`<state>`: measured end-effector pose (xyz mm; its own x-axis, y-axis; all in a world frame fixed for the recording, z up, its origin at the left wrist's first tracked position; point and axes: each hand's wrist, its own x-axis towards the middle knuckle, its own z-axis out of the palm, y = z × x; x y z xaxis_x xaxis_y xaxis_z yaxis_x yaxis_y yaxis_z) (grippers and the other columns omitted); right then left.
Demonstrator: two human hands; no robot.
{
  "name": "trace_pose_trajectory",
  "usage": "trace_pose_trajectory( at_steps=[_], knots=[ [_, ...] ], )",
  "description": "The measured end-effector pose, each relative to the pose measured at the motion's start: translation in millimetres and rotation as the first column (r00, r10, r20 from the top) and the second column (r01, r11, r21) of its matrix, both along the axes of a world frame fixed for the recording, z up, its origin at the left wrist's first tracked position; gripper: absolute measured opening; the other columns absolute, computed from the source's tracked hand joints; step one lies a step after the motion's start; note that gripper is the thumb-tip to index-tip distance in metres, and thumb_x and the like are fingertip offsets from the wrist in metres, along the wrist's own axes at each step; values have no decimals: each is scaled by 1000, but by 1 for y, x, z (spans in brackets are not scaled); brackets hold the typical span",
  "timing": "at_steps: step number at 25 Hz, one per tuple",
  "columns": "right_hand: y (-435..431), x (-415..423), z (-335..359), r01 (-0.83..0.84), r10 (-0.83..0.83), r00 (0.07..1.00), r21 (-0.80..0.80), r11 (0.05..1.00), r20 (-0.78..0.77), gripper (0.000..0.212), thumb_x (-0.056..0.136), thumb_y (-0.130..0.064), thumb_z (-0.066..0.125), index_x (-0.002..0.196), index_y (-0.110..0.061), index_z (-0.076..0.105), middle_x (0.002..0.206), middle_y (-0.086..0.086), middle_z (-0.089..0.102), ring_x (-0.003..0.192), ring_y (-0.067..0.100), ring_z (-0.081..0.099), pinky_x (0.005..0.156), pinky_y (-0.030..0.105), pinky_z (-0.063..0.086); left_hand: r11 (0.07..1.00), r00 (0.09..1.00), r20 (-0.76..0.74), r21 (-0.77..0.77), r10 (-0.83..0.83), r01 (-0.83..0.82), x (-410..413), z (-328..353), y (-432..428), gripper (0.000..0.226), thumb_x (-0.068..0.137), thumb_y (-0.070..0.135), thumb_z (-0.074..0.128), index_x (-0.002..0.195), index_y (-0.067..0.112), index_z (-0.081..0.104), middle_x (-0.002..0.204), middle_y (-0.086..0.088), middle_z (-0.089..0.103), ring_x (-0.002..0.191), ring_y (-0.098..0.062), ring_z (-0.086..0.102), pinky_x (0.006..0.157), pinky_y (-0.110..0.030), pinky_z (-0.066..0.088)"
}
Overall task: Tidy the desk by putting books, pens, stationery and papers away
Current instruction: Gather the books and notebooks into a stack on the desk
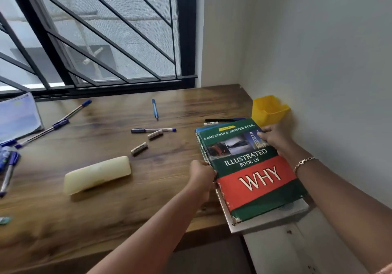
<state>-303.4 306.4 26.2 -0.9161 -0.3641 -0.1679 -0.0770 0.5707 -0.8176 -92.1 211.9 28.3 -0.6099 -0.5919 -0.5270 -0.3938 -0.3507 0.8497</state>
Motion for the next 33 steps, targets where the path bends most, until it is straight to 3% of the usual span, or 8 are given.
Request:
trace_pose_trajectory(
  at_steps=[4, 10, 18, 21, 25, 28, 30, 33],
  knots=[
    [6, -3, -19, -23, 25, 999, 57, 998, -44, 17, 88, -6, 59, 98, 5, 65, 82, 17, 64, 64, 22, 58, 74, 34, 48, 998, 999, 46, -66, 18, -15, -9, -17, -3, 19, 85, -11, 42, 77, 4, 50, 61, -6, 46, 48, -14, 38, 39, -20, 30],
    [5, -17, -45, 1, 23, 989, 167, 986, -146, 20, 85, -20, 63, 97, -5, 69, 106, 23, 64, 92, 36, 65, 83, 42, 52, 993, 996, 86, -113, 33, -23, -16, -33, -13, 8, 74, 0, 53, 69, 7, 54, 68, -13, 54, 59, -26, 51, 59, -38, 46],
    [2, 9, -27, 48, 22, 975, 304, 951, -222, 29, 91, -19, 57, 113, -1, 61, 116, 20, 62, 106, 36, 58, 90, 39, 46, 967, 989, 146, -250, 1, 36, -15, -38, -10, 17, 78, 2, 55, 68, 9, 65, 64, -9, 61, 59, -24, 55, 65, -44, 56],
    [3, 13, -25, 49, 29, 970, 312, 949, -241, 29, 91, -18, 56, 113, 0, 61, 119, 21, 60, 109, 36, 56, 92, 40, 44, 936, 986, 164, -346, -11, 68, -13, -33, -6, 13, 81, 7, 57, 75, 10, 68, 65, -4, 61, 62, -22, 56, 65, -37, 54],
    [0, 29, -19, 71, 126, 873, 378, 923, -471, 35, 90, -15, 55, 124, -5, 55, 128, 21, 46, 116, 37, 46, 99, 41, 36, 859, 985, 156, -490, -77, 145, -3, -25, -11, 14, 87, 13, 54, 83, 13, 67, 77, -7, 67, 76, -25, 64, 71, -40, 58],
    [-15, 49, -15, -25, 281, 727, 385, 923, -627, 41, 87, -6, 57, 128, -2, 51, 129, 21, 46, 117, 38, 47, 94, 43, 43, 675, 977, 185, -708, -107, 208, 9, -18, -22, 27, 93, 14, 50, 117, 11, 61, 101, -2, 61, 90, -15, 56, 72, -25, 48],
    [-30, 61, -16, -69, 358, 650, 418, 906, -670, 43, 83, -2, 61, 126, 1, 53, 132, 27, 47, 119, 43, 48, 90, 47, 49, 449, 956, 270, -844, -120, 294, 19, -17, -33, 39, 95, 22, 47, 134, 15, 48, 125, -3, 51, 114, -16, 48, 91, -25, 42],
    [-51, 80, -16, -107, 412, 605, 443, 890, -681, 51, 78, 2, 65, 127, 3, 52, 134, 31, 45, 124, 46, 45, 96, 52, 44, 184, 903, 420, -884, -93, 430, 34, -17, -52, 56, 97, 35, 42, 147, 18, 24, 151, -6, 27, 144, -24, 11, 116, -33, 17]
  ],
)
